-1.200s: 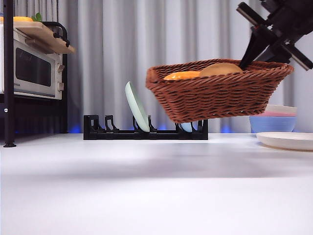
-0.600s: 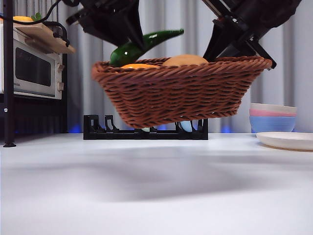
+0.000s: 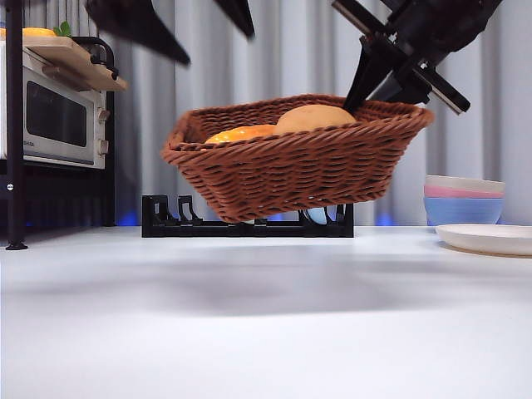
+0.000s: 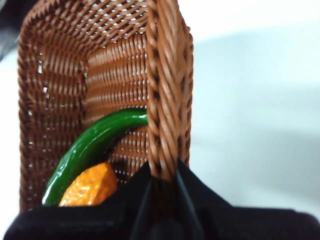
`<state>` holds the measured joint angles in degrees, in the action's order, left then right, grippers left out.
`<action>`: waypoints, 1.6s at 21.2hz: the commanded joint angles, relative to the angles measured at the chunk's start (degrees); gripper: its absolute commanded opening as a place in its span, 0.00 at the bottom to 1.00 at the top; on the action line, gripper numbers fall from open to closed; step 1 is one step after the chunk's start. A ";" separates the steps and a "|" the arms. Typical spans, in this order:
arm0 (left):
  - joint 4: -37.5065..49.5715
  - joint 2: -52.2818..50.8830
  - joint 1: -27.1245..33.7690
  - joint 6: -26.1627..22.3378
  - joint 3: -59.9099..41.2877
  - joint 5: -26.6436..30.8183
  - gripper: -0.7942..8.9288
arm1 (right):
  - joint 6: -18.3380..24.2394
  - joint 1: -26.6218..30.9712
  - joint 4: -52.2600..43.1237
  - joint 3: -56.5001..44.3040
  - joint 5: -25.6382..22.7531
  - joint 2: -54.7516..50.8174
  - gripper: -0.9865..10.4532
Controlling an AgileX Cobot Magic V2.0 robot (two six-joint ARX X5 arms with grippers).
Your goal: Pick up the basket,pick up the corn from the table,pick up the potato from the table,pick up the cucumber from the table,put all items into the basket
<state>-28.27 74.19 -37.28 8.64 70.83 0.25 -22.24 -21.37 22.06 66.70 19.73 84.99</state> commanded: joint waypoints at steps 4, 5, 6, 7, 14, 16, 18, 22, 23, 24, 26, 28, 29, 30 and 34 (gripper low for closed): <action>-0.76 -9.60 0.09 0.83 1.92 -0.42 0.54 | -5.60 0.39 -0.90 0.31 -0.57 9.22 0.07; -0.90 -11.61 0.09 0.83 1.99 -0.46 0.54 | -5.60 0.39 -0.76 0.31 -0.57 11.26 0.07; -1.16 -13.20 0.09 0.81 1.99 -0.44 0.54 | -5.57 0.39 -0.57 0.31 -0.59 12.70 0.07; -1.57 -14.84 0.09 0.79 1.99 -0.42 0.54 | -5.51 0.39 -0.35 0.31 -0.59 13.99 0.07; -4.42 -22.21 0.09 -1.01 1.99 -0.24 0.53 | -4.04 0.63 0.81 0.31 -6.60 12.98 0.51; -5.79 -23.21 0.11 -3.34 1.99 -0.04 0.53 | -1.79 1.42 1.36 0.31 -6.56 9.77 0.53; -8.79 -23.80 0.11 -7.34 1.99 2.62 0.53 | 1.20 1.44 2.43 0.31 -6.36 5.22 0.53; -21.55 -23.67 0.15 -13.42 1.97 13.22 0.37 | 11.80 1.16 8.22 0.31 -6.58 -5.84 0.35; -24.44 -23.58 0.15 -13.42 1.95 14.95 0.24 | 14.08 0.92 9.68 0.31 -6.80 -8.15 0.24; -26.16 -23.58 0.15 -13.42 1.95 15.47 0.11 | 15.19 0.85 10.62 0.31 -6.78 -9.81 0.16; -28.15 -23.69 0.15 -13.40 1.79 16.24 0.07 | 16.50 0.83 11.98 0.26 -6.82 -12.72 0.07; -28.55 -24.33 0.15 -13.42 1.03 16.15 0.07 | 17.44 0.81 12.41 -0.04 -7.28 -15.93 0.08; -28.39 -25.05 0.13 -13.44 0.35 16.17 0.07 | 17.73 0.66 12.35 -0.28 -8.33 -17.22 0.08; -27.87 -26.10 0.13 -13.46 -0.94 16.15 0.07 | 18.38 0.37 12.22 -0.90 -10.32 -19.26 0.08; -23.45 -31.39 0.13 -13.09 -8.26 16.00 0.07 | 19.80 -1.01 8.33 -5.49 -14.40 -25.94 0.08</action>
<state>-52.88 43.99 -37.28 -4.10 64.73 16.14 -3.90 -21.96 31.11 63.35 5.78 60.25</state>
